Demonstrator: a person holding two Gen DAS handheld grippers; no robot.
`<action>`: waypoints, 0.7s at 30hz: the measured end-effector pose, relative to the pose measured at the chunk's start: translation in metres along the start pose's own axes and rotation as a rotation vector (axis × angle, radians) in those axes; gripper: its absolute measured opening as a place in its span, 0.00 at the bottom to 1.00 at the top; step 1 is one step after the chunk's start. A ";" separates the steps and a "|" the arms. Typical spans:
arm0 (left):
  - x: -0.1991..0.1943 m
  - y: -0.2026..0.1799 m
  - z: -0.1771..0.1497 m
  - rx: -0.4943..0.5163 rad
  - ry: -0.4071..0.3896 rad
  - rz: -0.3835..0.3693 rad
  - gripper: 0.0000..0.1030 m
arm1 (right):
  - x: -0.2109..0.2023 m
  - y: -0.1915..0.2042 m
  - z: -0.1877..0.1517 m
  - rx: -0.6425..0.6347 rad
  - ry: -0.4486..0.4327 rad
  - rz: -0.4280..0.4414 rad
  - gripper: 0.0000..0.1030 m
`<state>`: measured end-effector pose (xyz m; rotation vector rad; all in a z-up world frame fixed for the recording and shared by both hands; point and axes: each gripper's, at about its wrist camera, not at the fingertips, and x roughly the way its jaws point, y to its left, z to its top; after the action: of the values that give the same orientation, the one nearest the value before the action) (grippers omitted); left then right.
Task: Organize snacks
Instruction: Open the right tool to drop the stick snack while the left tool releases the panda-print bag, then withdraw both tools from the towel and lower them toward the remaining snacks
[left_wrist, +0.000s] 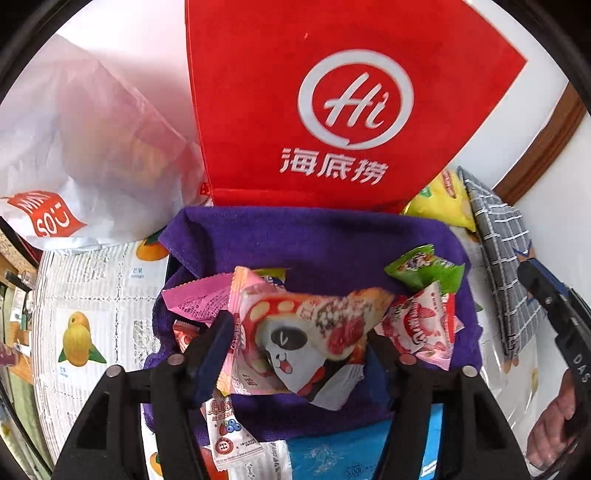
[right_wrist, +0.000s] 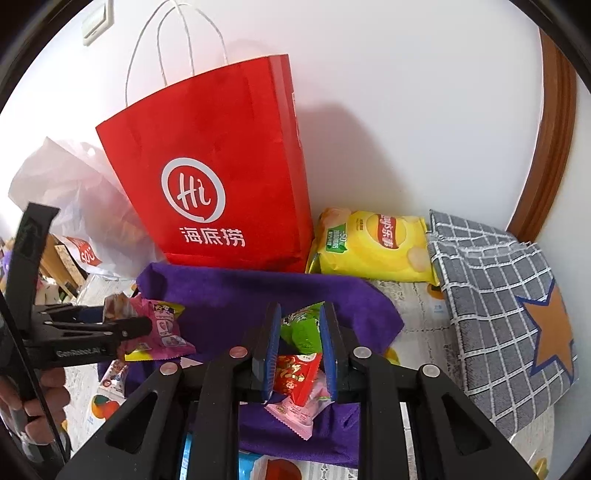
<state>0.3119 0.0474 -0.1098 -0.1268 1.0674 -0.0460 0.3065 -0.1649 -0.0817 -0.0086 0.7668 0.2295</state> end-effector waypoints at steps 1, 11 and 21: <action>-0.004 0.000 0.001 -0.001 -0.010 -0.011 0.63 | -0.002 0.002 0.001 -0.003 -0.007 -0.006 0.30; -0.044 -0.007 0.005 0.005 -0.096 -0.080 0.67 | -0.033 0.019 0.003 -0.028 -0.066 0.002 0.57; -0.088 -0.015 -0.004 0.053 -0.204 -0.127 0.68 | -0.072 0.012 -0.023 -0.002 -0.078 -0.077 0.75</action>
<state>0.2664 0.0407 -0.0337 -0.1484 0.8533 -0.1724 0.2380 -0.1695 -0.0473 -0.0305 0.6870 0.1563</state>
